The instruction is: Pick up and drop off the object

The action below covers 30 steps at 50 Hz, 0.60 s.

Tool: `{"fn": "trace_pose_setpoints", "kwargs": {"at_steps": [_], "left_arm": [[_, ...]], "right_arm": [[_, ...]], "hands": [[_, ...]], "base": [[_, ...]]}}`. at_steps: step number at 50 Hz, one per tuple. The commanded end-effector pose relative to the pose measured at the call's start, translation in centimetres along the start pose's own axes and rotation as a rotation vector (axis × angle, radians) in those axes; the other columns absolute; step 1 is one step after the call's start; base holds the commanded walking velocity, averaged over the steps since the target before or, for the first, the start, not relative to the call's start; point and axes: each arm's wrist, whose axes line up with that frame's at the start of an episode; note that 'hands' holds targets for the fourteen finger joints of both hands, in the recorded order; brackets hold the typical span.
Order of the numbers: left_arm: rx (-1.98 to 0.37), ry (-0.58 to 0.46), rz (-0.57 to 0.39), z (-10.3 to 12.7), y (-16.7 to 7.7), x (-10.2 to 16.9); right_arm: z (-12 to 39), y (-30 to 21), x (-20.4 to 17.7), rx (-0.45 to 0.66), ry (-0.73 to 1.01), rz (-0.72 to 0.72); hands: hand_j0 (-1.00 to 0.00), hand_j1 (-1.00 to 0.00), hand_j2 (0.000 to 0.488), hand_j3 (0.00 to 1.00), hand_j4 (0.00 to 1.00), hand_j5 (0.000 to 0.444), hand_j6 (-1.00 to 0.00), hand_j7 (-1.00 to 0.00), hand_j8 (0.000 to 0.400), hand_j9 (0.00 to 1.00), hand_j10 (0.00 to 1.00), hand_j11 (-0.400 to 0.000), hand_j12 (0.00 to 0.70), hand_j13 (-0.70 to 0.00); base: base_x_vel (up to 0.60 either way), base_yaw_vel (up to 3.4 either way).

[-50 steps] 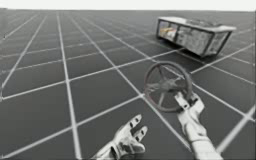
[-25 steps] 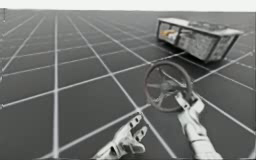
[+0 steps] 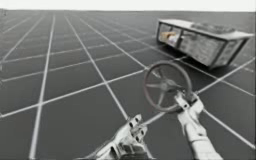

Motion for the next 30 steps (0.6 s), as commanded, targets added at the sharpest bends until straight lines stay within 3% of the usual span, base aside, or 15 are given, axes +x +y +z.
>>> {"fn": "trace_pose_setpoints", "kwargs": {"at_steps": [1, 30], "left_arm": [[0.019, -0.001, -0.011, 0.19, -0.54, 0.14], [0.019, -0.001, -0.011, 0.19, -0.54, 0.14]], "right_arm": [[1.14, -0.14, 0.03, 0.037, -0.033, 0.008], [1.14, -0.14, 0.03, 0.037, -0.033, 0.008]], "hands": [[0.00, 0.00, 0.000, 1.00, 1.00, 0.000, 0.00, 0.00, 0.000, 1.00, 1.00, -0.400, 0.000, -0.700], [0.00, 0.00, 0.000, 1.00, 1.00, 0.000, 0.00, 0.00, 0.000, 1.00, 1.00, -0.400, 0.000, -0.700]], "base": [[0.60, 0.00], [0.59, 0.01]]}}
